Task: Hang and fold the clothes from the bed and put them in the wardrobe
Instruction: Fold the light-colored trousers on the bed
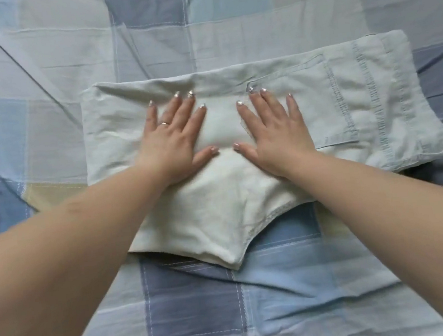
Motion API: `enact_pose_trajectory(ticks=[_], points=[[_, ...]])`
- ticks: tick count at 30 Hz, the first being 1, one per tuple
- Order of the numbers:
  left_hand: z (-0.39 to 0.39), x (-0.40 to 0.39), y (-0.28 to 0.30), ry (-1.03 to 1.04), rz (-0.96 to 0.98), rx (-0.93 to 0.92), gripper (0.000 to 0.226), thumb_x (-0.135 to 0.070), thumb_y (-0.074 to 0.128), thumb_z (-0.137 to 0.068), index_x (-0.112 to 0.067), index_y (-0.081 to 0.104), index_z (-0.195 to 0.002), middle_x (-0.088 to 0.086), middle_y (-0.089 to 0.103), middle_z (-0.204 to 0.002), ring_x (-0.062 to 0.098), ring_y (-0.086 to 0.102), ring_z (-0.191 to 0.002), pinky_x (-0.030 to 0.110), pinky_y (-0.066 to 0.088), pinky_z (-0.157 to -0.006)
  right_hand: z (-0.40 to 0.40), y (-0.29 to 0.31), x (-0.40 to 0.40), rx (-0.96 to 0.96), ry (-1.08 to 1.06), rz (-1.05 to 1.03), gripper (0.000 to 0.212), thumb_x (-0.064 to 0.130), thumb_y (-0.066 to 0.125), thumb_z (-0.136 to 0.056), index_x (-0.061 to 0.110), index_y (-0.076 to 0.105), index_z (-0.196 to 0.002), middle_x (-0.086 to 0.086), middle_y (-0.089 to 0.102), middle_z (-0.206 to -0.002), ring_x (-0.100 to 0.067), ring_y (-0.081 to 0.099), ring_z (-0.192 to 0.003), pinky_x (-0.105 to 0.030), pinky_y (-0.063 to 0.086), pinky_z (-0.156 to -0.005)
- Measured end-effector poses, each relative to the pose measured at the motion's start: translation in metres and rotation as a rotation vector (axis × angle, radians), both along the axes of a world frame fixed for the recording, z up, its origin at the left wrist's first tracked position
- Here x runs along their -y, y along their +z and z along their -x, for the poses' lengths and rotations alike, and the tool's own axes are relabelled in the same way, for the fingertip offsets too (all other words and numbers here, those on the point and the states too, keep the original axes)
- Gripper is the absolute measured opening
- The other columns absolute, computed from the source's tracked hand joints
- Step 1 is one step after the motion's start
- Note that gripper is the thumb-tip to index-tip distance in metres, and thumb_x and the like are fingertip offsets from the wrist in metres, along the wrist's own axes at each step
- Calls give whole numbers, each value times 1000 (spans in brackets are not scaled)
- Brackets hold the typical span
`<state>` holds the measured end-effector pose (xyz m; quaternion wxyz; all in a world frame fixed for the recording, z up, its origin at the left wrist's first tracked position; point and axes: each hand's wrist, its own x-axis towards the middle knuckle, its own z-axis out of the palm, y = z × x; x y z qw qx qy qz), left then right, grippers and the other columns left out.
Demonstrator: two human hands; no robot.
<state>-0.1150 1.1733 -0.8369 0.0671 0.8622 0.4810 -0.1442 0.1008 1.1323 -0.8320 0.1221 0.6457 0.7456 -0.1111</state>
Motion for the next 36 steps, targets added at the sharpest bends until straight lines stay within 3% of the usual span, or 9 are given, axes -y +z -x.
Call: enact_pose_trajectory(ticks=[4,7,12,16,19,23,28,31,36], points=[[36,3,-8,293,-8,-18,87,-76,12,-83,-26,9,-153,4,-2,-162,22,-5,-149,52,-5,-116,-48,-15,10,111,-85,9,88,76,-2,-82,22,-6,-152,-5,-10,-160,-21,-10,-147,-46,-5,-117],[68,13,-2,607,0,53,76,-64,30,-91,-24,12,-153,6,-1,-162,24,-2,-149,54,3,-116,-55,-8,8,55,-188,-18,89,74,3,-84,17,4,-152,-6,0,-161,-20,-4,-148,-44,-1,-118],[108,44,25,1121,32,577,63,-40,56,-92,-9,35,-143,10,49,-139,24,45,-127,35,33,-107,-15,10,-6,-490,-712,-194,67,42,37,-99,8,14,-151,-6,13,-160,-18,7,-147,-36,2,-119],[112,63,43,1354,320,912,29,-30,52,-98,-14,58,-121,6,68,-92,4,58,-69,16,43,-62,47,17,-22,-895,-570,-134,64,31,43,-99,5,14,-150,-8,12,-159,-18,7,-147,-21,1,-116],[115,63,47,1413,585,1007,23,-34,52,-97,-15,61,-106,-10,62,-56,1,54,-46,17,41,-47,66,17,-56,-1034,-641,-46,64,30,42,-100,5,11,-150,-7,9,-160,-16,5,-147,-24,1,-118],[110,60,47,1480,744,1093,25,-31,60,-90,-14,66,-108,1,74,-103,16,70,-94,34,52,-80,67,10,-51,-1160,-705,-7,59,26,41,-101,7,15,-150,-5,14,-159,-13,9,-147,-25,6,-119],[110,55,74,1476,877,1206,81,-46,93,-30,-15,73,-102,3,73,-106,17,71,-93,29,59,-68,68,7,29,-1249,-719,64,60,30,42,-99,17,17,-151,7,17,-157,-1,12,-143,-22,9,-118],[98,51,100,1372,940,1178,69,-48,91,-18,-21,79,-80,2,75,-90,14,72,-78,25,57,-64,68,8,75,-1240,-775,90,67,39,38,-89,22,18,-151,12,19,-156,3,13,-141,-21,11,-117],[42,55,153,1299,950,1229,29,-44,79,-49,-18,76,-60,3,69,-65,14,68,-54,20,52,-46,64,22,119,-1330,-969,172,56,27,46,-98,21,23,-149,9,22,-156,0,18,-141,-24,14,-119]])
